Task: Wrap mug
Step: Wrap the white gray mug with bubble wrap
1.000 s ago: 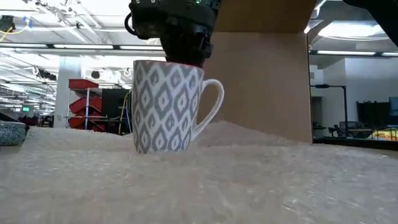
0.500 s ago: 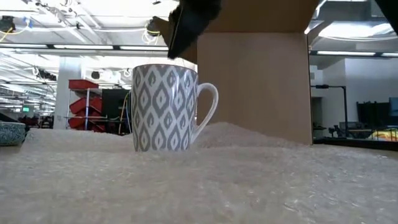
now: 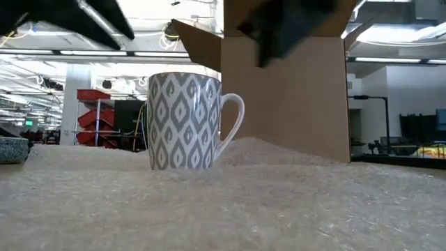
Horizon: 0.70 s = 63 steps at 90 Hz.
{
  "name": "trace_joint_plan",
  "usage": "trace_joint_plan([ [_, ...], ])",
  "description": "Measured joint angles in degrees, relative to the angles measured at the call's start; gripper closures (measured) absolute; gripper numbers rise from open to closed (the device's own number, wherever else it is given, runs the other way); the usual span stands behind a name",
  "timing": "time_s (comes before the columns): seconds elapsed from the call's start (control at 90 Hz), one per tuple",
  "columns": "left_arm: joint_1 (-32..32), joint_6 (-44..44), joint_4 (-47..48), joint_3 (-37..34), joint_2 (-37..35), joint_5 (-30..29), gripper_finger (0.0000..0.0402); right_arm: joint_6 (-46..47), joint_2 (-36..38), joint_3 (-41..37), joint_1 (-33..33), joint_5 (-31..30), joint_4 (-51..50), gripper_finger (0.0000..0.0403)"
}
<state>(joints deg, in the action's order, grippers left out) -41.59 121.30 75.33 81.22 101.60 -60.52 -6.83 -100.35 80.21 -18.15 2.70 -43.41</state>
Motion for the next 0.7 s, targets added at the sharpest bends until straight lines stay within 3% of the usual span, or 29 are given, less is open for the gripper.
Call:
trace_joint_plan([
  [0.133, 7.25, -14.03, 2.08, 1.77, -5.59, 1.99, 0.0315, 5.69, 6.96, -12.92, -3.62, 0.37, 10.09, 0.0274],
  [0.333, 19.91, -28.1, 5.71, 1.1, -10.31, 19.85, 0.0315, 13.09, 13.99, -25.38, -9.0, -0.04, 21.34, 0.0275],
  [0.5, 28.12, -34.85, 10.8, -1.04, -10.46, 27.84, 0.0315, 15.91, 16.1, -29.95, -12.34, -1.68, 26.22, 0.0275],
  [0.7, 37.72, -44.21, 10.53, -7.6, -10.69, 32.73, 0.0306, 17.29, 16.1, -30.58, -13.8, -2.14, 26.63, 0.0275],
])
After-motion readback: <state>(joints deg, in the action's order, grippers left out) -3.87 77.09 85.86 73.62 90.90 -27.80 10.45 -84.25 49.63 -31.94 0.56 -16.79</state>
